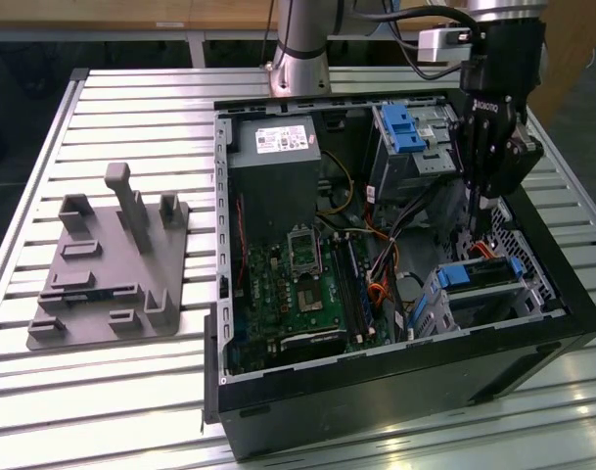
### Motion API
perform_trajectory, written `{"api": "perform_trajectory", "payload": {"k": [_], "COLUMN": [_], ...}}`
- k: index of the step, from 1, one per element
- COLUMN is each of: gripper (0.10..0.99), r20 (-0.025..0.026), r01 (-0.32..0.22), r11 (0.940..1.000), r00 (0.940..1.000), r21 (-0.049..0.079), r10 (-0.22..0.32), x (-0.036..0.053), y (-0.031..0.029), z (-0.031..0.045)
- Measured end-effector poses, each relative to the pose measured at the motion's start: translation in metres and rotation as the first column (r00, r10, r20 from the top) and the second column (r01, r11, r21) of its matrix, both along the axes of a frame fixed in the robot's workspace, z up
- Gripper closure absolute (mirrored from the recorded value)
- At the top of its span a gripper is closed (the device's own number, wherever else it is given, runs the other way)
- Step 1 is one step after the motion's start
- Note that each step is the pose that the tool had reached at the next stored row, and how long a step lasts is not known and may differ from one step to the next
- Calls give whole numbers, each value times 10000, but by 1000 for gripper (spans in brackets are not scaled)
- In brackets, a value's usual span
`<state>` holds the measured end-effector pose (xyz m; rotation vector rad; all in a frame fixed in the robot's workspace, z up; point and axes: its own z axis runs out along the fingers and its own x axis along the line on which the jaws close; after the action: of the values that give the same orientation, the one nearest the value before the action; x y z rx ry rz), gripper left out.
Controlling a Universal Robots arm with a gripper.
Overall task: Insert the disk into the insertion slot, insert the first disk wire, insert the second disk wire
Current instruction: 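Insert the second disk wire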
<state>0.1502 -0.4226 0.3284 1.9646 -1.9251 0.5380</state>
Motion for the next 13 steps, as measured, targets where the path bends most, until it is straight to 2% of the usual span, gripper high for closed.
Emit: {"api": "perform_trajectory", "payload": {"k": [3,4,6,8,13], "gripper": [945,945,945,945,945], "r20": [-233,-272,-280,-281,-282], "r01": [0,-1,14,30,40], "r11": [10000,10000,10000,9997,9969], "r00": [9997,9996,9996,9996,9996], "r21": [0,3,77,229,783], "r10": [0,1,-12,-23,-18], "x": [84,93,94,94,92], "y": [0,-4,-19,-29,-55], "z": [0,0,0,0,0]}}
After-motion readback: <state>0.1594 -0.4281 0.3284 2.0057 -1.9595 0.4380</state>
